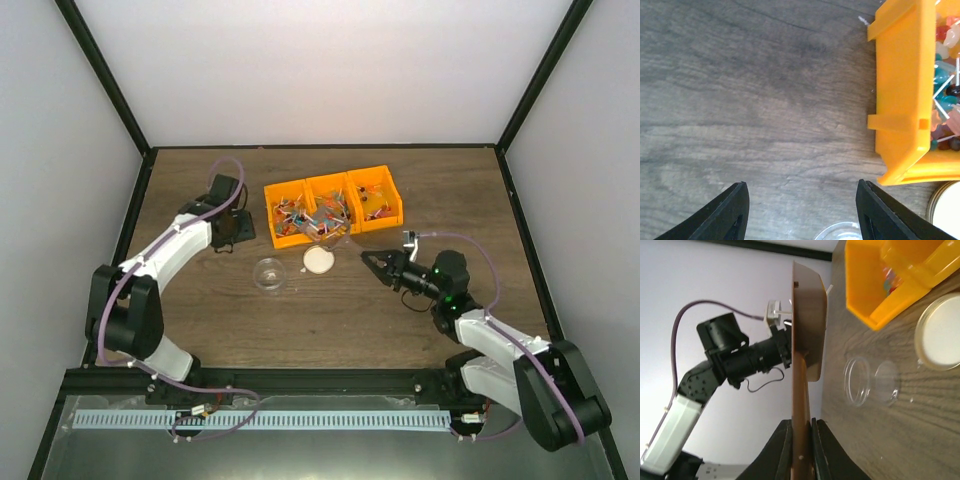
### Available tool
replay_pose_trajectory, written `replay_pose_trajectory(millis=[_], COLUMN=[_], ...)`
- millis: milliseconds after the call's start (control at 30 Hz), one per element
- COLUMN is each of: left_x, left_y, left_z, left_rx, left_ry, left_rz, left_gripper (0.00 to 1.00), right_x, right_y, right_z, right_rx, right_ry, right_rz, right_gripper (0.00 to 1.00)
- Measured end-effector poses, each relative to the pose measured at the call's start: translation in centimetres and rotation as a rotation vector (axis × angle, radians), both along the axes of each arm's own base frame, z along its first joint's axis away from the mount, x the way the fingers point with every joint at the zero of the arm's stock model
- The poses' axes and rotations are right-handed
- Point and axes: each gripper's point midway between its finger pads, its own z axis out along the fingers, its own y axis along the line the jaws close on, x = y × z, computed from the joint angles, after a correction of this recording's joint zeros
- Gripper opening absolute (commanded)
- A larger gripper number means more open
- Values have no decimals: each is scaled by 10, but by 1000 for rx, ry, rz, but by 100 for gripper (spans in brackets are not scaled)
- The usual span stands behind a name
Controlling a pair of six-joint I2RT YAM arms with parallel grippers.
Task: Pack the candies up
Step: Place the fake candies in the packing bottle.
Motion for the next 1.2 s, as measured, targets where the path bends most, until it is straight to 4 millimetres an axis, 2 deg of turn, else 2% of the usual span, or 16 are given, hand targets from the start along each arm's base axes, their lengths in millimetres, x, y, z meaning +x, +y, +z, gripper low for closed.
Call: replay_pose_trajectory(millis=[133,333,633,900,1200], left_x=[-12,-30,-53,-55,-56], left_y=[8,14,21,22,24], left_z=[-1,1,-13,-16,-20], left_rx=[-7,-21,-21,-17,-18], left_ry=[6,2,33,38,42], left_rz=[23,48,69,72,78], left_gripper=[61,62,63,63,63], right_x=[-21,-41,-56,-56,-50], right_y=[15,22,34,50,63], right_z=[7,12,-15,-39,-34], right_rx=[1,-29,-125,-219,-262], right_ry=[-37,-88,-60,-16,-67], right_rz=[75,125,185,241,274], right_gripper=[1,1,1,1,1])
